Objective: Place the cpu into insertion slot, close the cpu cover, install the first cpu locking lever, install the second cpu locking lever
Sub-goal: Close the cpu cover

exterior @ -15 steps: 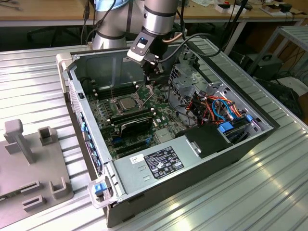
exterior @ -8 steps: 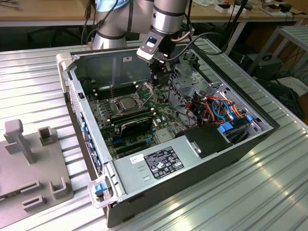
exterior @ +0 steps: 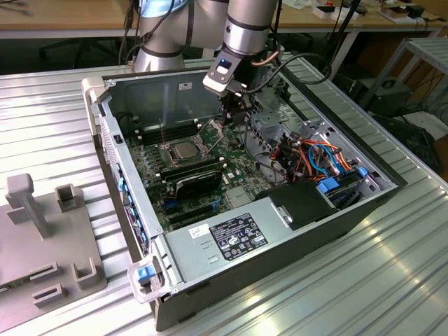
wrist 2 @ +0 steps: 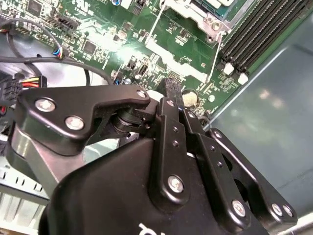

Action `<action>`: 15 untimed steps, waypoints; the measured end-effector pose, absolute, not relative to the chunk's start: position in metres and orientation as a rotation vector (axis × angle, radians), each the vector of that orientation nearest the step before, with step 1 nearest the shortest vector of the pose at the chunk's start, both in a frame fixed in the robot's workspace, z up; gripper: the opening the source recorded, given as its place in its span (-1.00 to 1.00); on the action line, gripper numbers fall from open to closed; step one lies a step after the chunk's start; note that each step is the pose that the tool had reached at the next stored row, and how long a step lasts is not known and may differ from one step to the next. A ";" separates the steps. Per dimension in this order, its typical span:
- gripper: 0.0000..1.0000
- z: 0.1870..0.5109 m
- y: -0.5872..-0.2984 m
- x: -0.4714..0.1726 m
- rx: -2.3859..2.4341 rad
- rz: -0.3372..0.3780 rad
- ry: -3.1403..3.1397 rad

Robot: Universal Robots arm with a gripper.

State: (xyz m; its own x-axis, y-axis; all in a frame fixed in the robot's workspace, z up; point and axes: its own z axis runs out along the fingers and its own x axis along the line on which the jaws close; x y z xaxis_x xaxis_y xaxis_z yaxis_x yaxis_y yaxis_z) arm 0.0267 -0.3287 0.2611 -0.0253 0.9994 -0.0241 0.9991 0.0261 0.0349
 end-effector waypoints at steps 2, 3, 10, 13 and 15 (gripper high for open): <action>-0.79 0.257 -0.329 0.027 2.164 0.013 2.220; -0.79 0.255 -0.329 0.027 2.164 0.012 2.220; -0.79 0.253 -0.329 0.023 2.164 0.012 2.220; -0.79 0.253 -0.329 0.021 2.164 0.012 2.220; -0.79 0.253 -0.329 0.020 2.164 0.011 2.221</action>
State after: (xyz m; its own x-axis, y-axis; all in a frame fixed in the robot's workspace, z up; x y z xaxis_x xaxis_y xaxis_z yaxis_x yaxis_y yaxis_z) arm 0.0200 -0.3287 0.2527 -0.0253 0.9994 -0.0241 0.9991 0.0261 0.0335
